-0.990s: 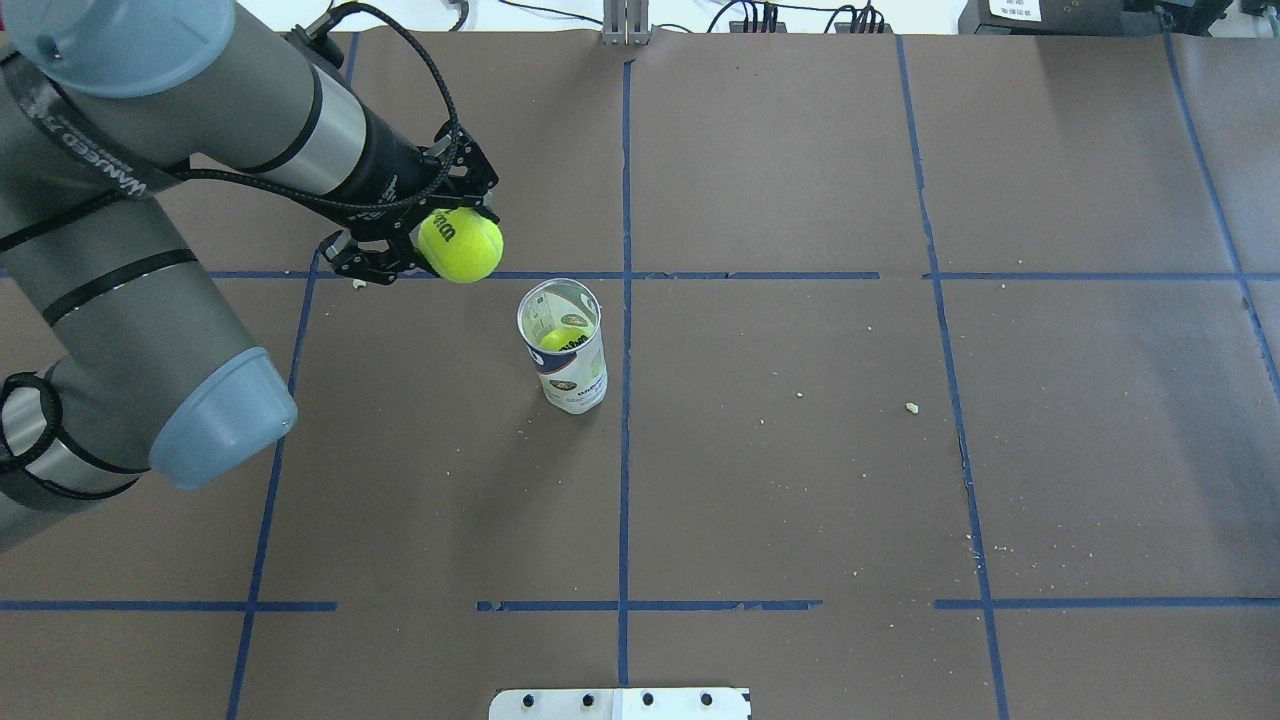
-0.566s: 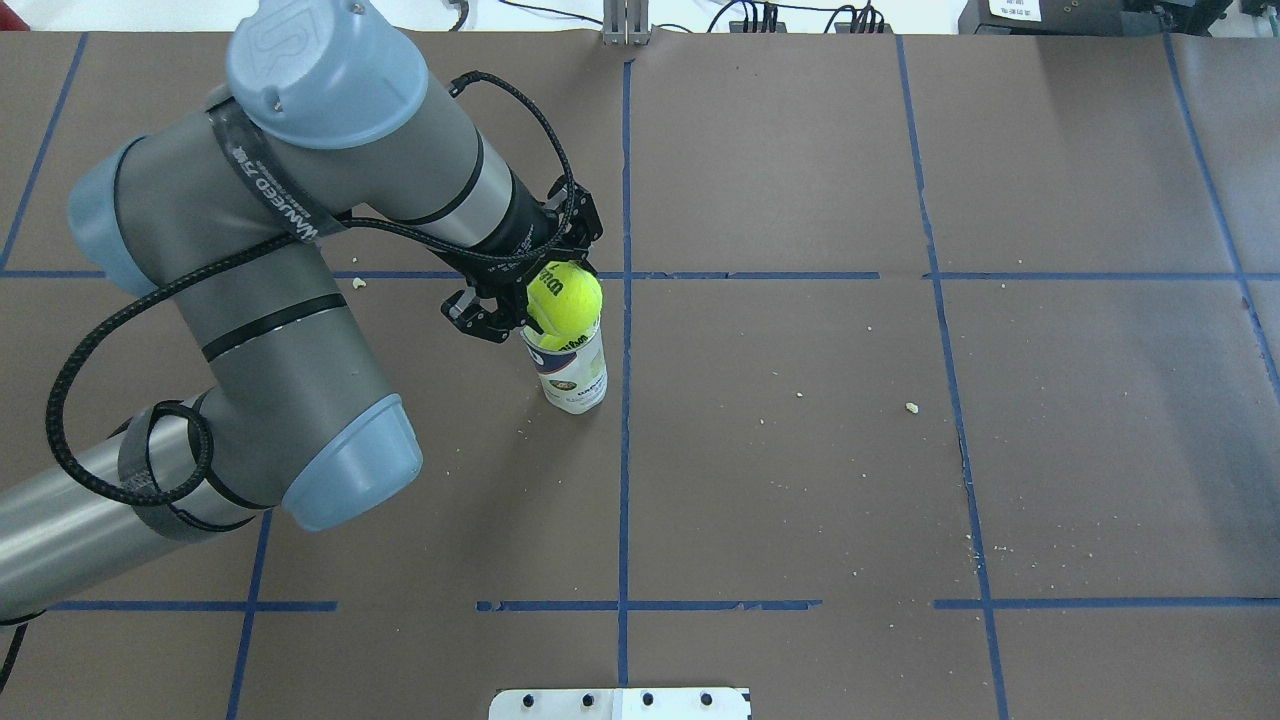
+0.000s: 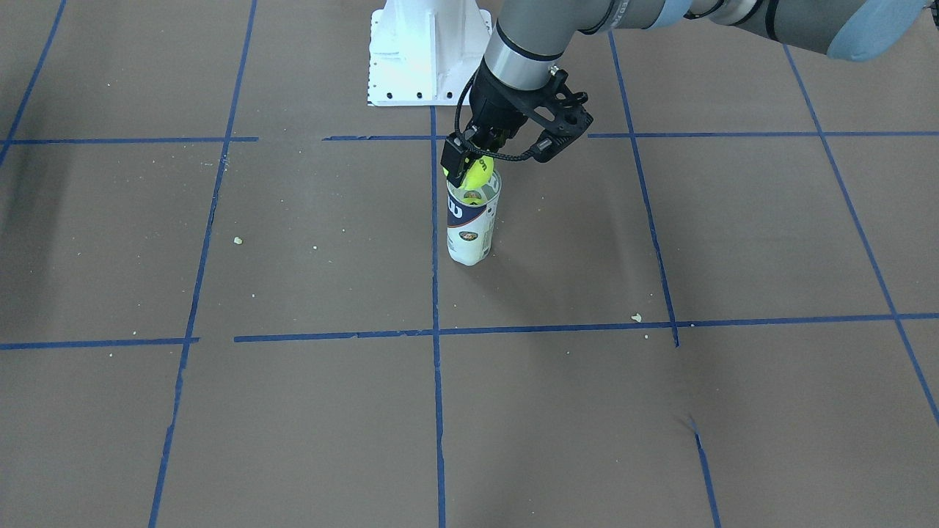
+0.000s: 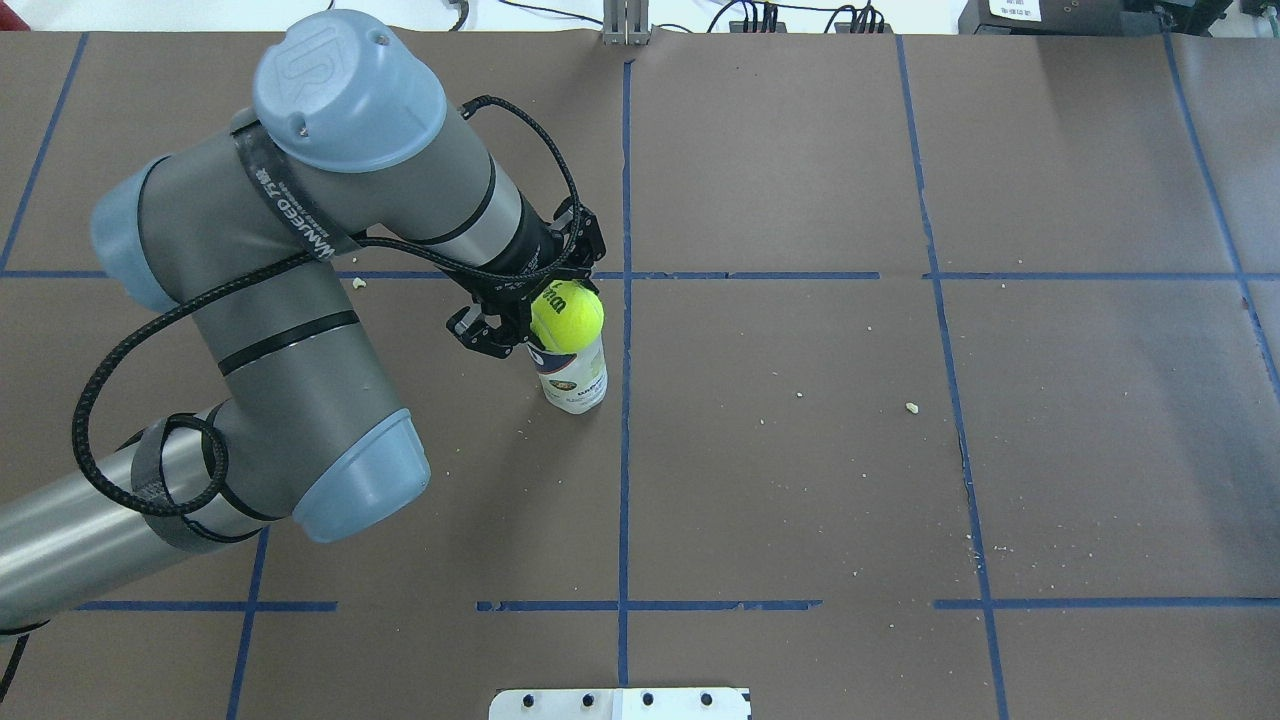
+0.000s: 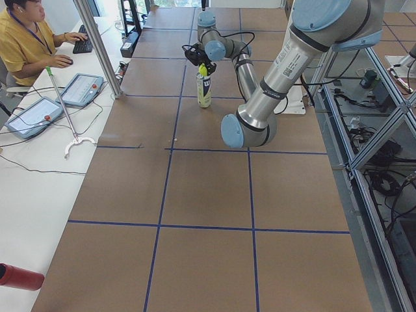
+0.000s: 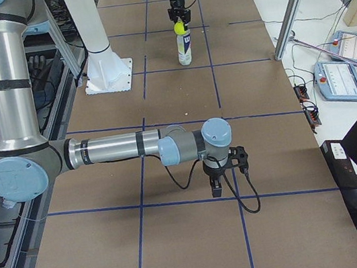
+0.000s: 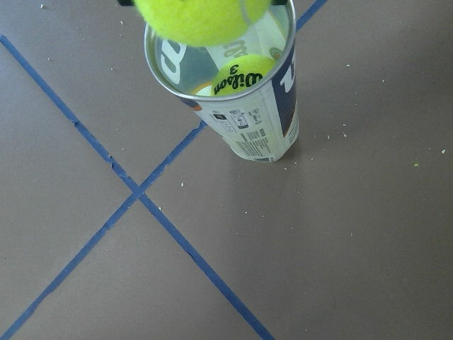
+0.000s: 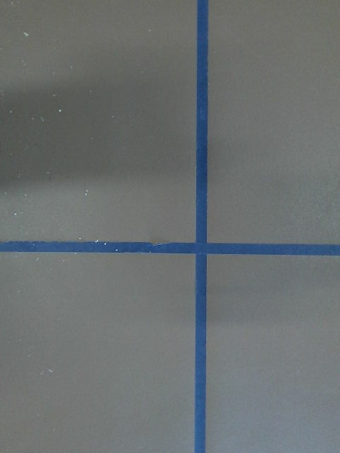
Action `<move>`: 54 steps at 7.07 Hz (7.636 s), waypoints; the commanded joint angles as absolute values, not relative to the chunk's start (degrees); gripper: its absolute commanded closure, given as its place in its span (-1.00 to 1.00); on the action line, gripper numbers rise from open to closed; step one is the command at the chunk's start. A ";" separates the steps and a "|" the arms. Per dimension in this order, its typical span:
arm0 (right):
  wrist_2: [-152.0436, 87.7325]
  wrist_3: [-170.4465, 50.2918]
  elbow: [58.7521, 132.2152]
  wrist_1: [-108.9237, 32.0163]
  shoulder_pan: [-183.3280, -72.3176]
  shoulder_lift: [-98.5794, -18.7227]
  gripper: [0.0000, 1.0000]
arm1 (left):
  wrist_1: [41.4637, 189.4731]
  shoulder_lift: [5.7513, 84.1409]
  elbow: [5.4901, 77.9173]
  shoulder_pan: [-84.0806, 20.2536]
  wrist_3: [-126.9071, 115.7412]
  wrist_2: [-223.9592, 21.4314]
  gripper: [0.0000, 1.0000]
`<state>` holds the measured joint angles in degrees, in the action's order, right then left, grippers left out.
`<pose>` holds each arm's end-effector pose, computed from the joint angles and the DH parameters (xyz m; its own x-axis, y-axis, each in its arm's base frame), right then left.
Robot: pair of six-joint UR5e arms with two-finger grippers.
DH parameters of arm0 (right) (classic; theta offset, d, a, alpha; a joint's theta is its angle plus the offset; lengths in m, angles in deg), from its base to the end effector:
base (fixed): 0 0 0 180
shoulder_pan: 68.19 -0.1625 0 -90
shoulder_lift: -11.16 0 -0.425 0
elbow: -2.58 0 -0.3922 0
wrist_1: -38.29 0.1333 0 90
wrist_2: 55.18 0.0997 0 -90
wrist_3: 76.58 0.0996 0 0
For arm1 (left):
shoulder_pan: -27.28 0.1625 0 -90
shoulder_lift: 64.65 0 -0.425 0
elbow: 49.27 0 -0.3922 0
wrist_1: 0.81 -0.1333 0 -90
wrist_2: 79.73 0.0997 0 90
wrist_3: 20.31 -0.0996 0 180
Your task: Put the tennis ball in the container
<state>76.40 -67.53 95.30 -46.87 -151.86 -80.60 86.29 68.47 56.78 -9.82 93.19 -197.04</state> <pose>0.0132 -0.4903 0.6448 0.7442 0.0083 0.6679 -0.0075 1.0000 -0.0041 0.4420 -0.4441 0.1022 0.3138 -0.6815 -0.6611 0.3890 0.7274 -0.5653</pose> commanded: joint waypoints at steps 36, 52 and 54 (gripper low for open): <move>76.39 -67.53 95.30 -46.87 -151.86 -80.69 -1.00 | 86.90 23.42 45.39 -65.97 -21.98 -212.66 -1.00; 76.39 -67.53 95.30 -46.87 -151.86 -80.69 -1.00 | 81.98 23.51 46.10 -65.97 -22.69 -211.57 -1.00; 76.39 -67.53 95.30 -46.87 -151.86 -80.60 -1.00 | 81.98 23.51 46.18 -65.97 -22.69 -211.57 -1.00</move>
<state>76.39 -67.53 95.30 -46.87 -151.86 -80.63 81.98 23.50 46.16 -65.97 -22.69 -211.62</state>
